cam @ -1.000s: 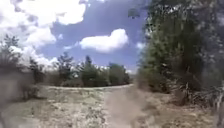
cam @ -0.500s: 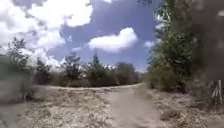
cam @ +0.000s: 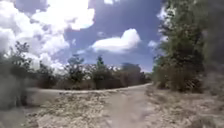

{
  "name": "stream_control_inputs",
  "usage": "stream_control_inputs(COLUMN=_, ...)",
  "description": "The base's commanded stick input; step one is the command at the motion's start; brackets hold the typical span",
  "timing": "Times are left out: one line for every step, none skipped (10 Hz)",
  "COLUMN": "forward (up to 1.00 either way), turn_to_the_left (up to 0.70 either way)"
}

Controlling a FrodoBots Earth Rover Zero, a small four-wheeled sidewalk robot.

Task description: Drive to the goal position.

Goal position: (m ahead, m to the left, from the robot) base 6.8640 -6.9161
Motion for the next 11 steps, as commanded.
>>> stream_control_inputs(forward=1.0, turn_to_the_left=0.0)
stream_control_inputs(forward=1.0, turn_to_the_left=0.0)
stream_control_inputs(forward=1.0, turn_to_the_left=0.0)
stream_control_inputs(forward=1.0, turn_to_the_left=0.0)
stream_control_inputs(forward=1.0, turn_to_the_left=0.0)
stream_control_inputs(forward=1.0, turn_to_the_left=0.0)
stream_control_inputs(forward=1.0, turn_to_the_left=0.0)
stream_control_inputs(forward=1.0, turn_to_the_left=0.0)
stream_control_inputs(forward=1.0, turn_to_the_left=0.0)
stream_control_inputs(forward=1.0, turn_to_the_left=0.0)
stream_control_inputs(forward=1.0, turn_to_the_left=0.0)
